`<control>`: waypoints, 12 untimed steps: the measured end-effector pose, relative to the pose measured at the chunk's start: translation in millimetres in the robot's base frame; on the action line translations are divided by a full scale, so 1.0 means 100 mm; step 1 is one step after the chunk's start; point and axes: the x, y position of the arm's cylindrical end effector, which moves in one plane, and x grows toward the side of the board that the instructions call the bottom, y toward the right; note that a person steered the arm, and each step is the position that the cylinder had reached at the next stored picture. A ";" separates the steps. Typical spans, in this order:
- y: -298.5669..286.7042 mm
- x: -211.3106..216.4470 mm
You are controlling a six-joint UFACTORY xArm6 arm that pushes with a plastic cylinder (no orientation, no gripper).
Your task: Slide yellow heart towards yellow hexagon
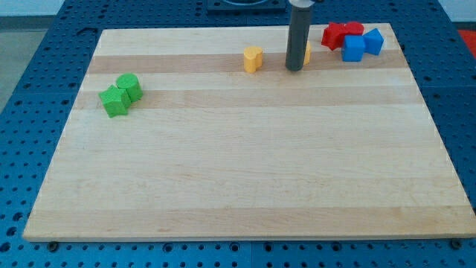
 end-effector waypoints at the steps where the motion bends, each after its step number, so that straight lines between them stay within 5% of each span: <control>1: 0.00 -0.22; 3: 0.00 -0.32; 5: -0.07 0.42; 7: -1.35 0.28; 10: -0.60 -0.14; 12: -0.91 0.05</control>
